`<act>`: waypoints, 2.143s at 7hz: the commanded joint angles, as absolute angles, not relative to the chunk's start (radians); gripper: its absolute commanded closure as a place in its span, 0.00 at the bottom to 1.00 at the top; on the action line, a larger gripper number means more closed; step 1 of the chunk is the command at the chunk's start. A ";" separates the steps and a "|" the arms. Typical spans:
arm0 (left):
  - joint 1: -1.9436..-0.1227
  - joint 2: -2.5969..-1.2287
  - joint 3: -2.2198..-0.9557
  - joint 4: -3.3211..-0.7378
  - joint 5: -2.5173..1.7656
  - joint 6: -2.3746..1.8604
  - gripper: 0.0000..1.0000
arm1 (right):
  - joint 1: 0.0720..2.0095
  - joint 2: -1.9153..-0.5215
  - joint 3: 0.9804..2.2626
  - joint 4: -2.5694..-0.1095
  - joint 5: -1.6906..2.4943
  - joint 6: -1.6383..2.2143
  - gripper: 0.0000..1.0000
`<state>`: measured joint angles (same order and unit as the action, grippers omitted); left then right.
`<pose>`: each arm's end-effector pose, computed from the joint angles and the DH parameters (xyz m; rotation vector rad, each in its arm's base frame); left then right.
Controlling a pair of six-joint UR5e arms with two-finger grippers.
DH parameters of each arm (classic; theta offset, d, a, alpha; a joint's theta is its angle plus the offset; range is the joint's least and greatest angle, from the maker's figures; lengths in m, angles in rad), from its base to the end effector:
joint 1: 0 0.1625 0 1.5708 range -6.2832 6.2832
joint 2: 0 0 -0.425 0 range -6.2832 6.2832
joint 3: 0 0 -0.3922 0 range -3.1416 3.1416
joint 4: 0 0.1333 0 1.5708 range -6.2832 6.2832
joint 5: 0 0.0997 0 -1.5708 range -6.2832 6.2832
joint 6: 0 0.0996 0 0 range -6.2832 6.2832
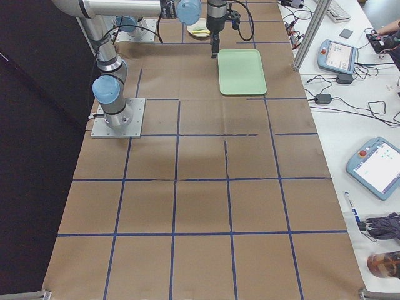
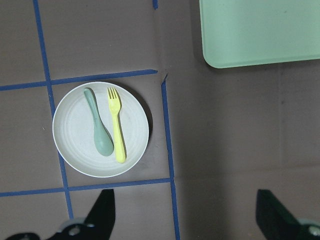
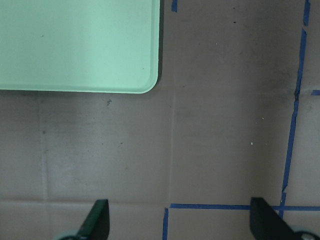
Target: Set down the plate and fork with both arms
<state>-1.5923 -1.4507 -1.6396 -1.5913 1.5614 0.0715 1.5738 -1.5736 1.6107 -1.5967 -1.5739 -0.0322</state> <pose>-0.1437 -0.4405 0.5081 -0.1458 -3.1292 0.0486 0.1345 -0.4889 0.4722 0.0553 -3.1381 -0.0176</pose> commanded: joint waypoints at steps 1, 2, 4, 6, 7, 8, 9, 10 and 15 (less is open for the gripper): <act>-1.592 -1.466 -1.638 -1.591 1.557 0.072 0.00 | 1.574 -1.574 1.611 -1.597 -1.574 -0.032 0.00; -1.592 -1.463 -1.643 -1.591 1.562 0.084 0.00 | 1.574 -1.574 1.611 -1.597 -1.574 -0.032 0.00; -1.592 -1.462 -1.661 -1.579 1.566 0.084 0.00 | 1.574 -1.574 1.611 -1.595 -1.574 -0.032 0.00; -1.591 -1.480 -1.640 -1.577 1.569 0.086 0.00 | 1.572 -1.574 1.611 -1.595 -1.574 -0.032 0.00; -1.589 -1.465 -1.663 -1.577 1.569 0.089 0.00 | 1.574 -1.574 1.611 -1.595 -1.574 -0.032 0.00; -1.582 -1.476 -1.669 -1.578 1.569 0.107 0.00 | 1.572 -1.574 1.611 -1.595 -1.574 -0.032 0.00; -1.565 -1.497 -1.670 -1.577 1.569 0.139 0.00 | 1.574 -1.574 1.611 -1.595 -1.574 -0.032 0.00; -1.521 -1.518 -1.684 -1.569 1.566 0.181 0.00 | 1.574 -1.574 1.611 -1.595 -1.574 -0.032 0.00; -1.180 -1.534 -1.891 -1.438 1.555 0.437 0.00 | 1.572 -1.574 1.611 -1.597 -1.574 -0.034 0.00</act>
<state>-1.2620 -1.5269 -1.8322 -1.4805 1.5585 0.3753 1.5724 -1.5738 1.6107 -1.5967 -1.5739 -0.0336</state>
